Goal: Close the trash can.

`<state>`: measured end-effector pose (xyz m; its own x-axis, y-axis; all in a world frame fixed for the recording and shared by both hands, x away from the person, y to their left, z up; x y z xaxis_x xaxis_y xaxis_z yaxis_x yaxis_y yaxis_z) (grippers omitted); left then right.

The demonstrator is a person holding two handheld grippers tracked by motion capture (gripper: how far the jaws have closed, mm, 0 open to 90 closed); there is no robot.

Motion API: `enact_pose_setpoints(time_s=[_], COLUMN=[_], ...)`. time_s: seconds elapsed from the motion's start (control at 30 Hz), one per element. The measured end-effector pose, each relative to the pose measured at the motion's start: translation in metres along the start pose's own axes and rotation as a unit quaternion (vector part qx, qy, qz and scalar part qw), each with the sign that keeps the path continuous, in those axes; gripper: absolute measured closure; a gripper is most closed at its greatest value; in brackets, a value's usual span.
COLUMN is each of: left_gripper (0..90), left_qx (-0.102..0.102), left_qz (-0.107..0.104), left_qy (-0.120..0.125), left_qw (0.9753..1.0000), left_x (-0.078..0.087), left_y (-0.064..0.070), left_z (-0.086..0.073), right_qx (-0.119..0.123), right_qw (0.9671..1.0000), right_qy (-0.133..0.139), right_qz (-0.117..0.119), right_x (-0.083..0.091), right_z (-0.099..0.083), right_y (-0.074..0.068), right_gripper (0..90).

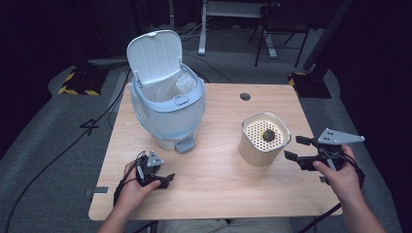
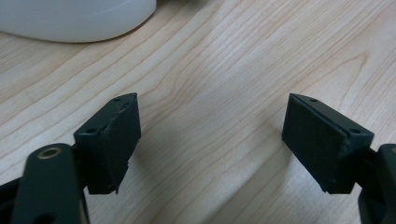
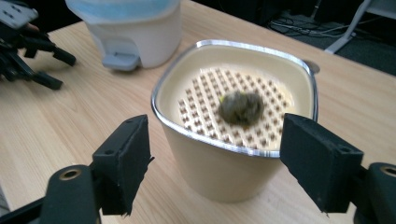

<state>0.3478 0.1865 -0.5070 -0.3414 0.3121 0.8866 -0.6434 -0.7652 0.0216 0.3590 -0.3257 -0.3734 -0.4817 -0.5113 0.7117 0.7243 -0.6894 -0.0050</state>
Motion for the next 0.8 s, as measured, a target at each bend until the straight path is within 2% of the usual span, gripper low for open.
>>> enact_pose_setpoints(time_s=[0.07, 0.1, 0.2, 0.23, 0.27, 0.3, 0.37, 0.5, 0.53, 0.63, 0.67, 0.7, 0.73, 0.77, 0.8], left_gripper=[20.9, 21.0, 21.2, 21.2, 21.2, 21.2, 21.2, 20.7, 20.6, 20.9, 20.9, 21.0, 21.1, 21.3, 21.7], left_qx=[-0.008, -0.005, -0.008, -0.011, -0.011, -0.012, -0.011, 0.0, 0.005, 0.007, 0.013, 0.004, 0.004, 0.004, 0.004], left_qz=[0.009, 0.008, 0.008, 0.006, 0.006, 0.005, 0.002, -0.007, -0.005, -0.005, -0.009, -0.01, -0.01, -0.018, -0.018], left_qy=[-0.002, 0.0, 0.001, 0.004, 0.004, 0.007, 0.013, 0.032, 0.042, 0.046, 0.048, 0.054, 0.054, 0.067, 0.067], left_qw=[0.9999, 1.0, 0.9999, 0.9999, 0.9999, 0.9999, 0.9998, 0.9995, 0.9991, 0.9989, 0.9987, 0.9985, 0.9985, 0.9976, 0.9976], left_x=[0.002, 0.002, 0.002, 0.003, 0.003, 0.005, 0.006, 0.007, 0.01, 0.015, 0.019, 0.029, 0.029, 0.042, 0.042], left_y=[0.0, 0.0, 0.001, 0.002, 0.002, 0.002, 0.003, 0.002, 0.002, 0.002, 0.003, 0.002, 0.002, 0.001, 0.001], left_z=[-0.001, -0.001, -0.001, -0.002, -0.002, -0.002, -0.002, -0.001, 0.0, 0.002, 0.003, 0.007, 0.007, 0.01, 0.01], right_qx=[-0.003, -0.003, -0.009, -0.022, -0.022, -0.02, -0.022, -0.033, -0.038, -0.039, -0.039, -0.042, -0.042, -0.045, -0.046], right_qw=[0.9999, 0.9998, 0.9999, 0.9997, 0.9997, 0.9992, 0.999, 0.9982, 0.9976, 0.9968, 0.9968, 0.9959, 0.9959, 0.9951, 0.9947], right_qy=[-0.015, -0.017, -0.014, -0.01, -0.01, -0.035, -0.04, -0.05, -0.058, -0.07, -0.07, -0.079, -0.079, -0.087, -0.091], right_qz=[-0.005, -0.008, -0.002, -0.001, -0.001, 0.006, -0.004, -0.001, -0.002, -0.008, -0.008, -0.013, -0.013, -0.013, -0.014], right_x=[-0.011, -0.014, -0.021, -0.029, -0.029, -0.039, -0.045, -0.055, -0.062, -0.072, -0.072, -0.079, -0.079, -0.085, -0.087], right_z=[-0.017, -0.022, -0.032, -0.043, -0.043, -0.05, -0.056, -0.064, -0.069, -0.075, -0.075, -0.079, -0.079, -0.084, -0.086], right_y=[0.003, 0.004, 0.004, 0.005, 0.005, 0.007, 0.007, 0.009, 0.009, 0.011, 0.011, 0.014, 0.014, 0.015, 0.015], right_gripper=[25.0, 24.8, 24.8, 25.2, 25.2, 24.6, 24.7, 24.0, 24.0, 23.3, 23.3, 22.5, 22.5, 22.4, 22.4])
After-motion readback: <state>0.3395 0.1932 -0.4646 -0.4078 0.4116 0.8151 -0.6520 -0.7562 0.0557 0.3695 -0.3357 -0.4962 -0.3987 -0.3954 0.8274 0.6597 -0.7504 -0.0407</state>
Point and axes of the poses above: each handheld gripper's, and its own axes: x roughly backward along the jaws, z roughly out of its top, y roughly to its right, the point moved 1 cm from there along -x, roughly forward along the jaws, and after that the axes turned 14 degrees about -y, right-handed, at the moved point
